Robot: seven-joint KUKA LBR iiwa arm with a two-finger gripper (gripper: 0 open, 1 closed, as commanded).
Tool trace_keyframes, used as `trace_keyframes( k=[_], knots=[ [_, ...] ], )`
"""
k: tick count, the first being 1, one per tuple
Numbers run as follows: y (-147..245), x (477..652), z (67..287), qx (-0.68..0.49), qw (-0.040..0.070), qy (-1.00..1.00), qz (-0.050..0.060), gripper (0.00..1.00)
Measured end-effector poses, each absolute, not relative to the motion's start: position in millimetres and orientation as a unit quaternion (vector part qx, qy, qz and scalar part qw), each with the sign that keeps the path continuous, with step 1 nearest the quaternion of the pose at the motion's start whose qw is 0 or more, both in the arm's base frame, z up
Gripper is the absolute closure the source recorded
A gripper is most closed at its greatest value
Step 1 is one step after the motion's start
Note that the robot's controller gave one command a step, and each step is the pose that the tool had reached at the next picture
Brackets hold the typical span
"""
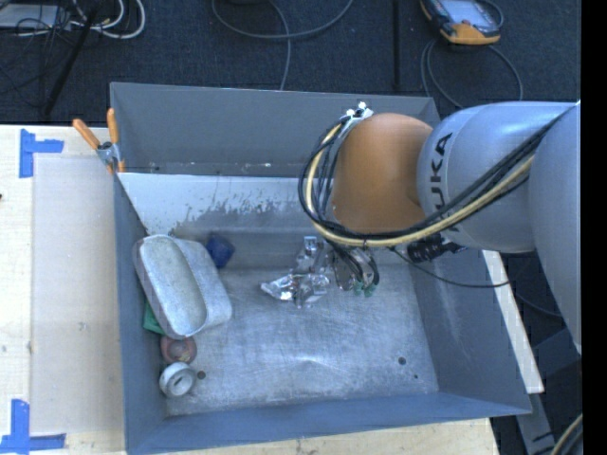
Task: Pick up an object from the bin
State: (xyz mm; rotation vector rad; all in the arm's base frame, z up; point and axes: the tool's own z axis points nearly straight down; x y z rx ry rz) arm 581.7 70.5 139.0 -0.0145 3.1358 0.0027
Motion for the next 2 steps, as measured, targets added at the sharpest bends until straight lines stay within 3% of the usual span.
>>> trace_keyframes(
  k=[2],
  knots=[
    [70.1,583.1,188.8,-0.003,0.002,1.0,0.001,1.0]
  ],
)
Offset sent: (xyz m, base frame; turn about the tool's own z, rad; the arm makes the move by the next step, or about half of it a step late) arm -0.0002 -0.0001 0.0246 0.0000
